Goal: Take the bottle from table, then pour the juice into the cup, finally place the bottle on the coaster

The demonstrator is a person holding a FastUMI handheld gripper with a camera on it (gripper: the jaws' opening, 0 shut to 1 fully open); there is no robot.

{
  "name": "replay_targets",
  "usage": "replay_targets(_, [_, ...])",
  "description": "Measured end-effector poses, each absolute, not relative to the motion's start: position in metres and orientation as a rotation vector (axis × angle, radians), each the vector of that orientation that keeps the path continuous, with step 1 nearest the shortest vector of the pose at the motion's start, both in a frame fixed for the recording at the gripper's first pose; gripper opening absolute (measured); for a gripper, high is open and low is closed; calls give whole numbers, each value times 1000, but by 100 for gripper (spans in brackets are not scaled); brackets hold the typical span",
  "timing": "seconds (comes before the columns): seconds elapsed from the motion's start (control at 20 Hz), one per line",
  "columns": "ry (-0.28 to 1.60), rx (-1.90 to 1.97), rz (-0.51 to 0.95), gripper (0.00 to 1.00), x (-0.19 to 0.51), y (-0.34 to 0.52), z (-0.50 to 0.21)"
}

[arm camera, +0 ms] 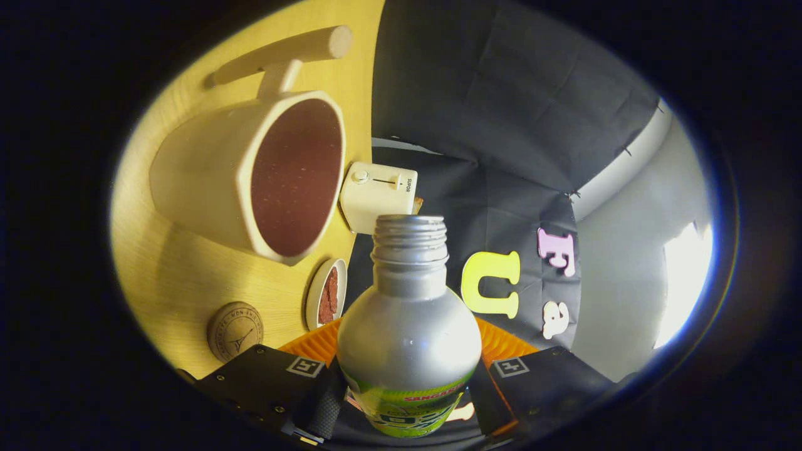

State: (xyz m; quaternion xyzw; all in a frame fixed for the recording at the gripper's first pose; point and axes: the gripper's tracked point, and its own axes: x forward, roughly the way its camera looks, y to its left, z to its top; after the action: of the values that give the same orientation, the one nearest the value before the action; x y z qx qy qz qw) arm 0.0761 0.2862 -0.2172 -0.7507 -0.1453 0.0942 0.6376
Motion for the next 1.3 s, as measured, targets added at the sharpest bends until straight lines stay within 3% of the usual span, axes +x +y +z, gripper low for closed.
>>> replay_targets(0.55, [-97, -1269, 240, 83, 89, 249, -238])
replay_targets(1.3, [37, -716, 243, 83, 89, 226, -230])
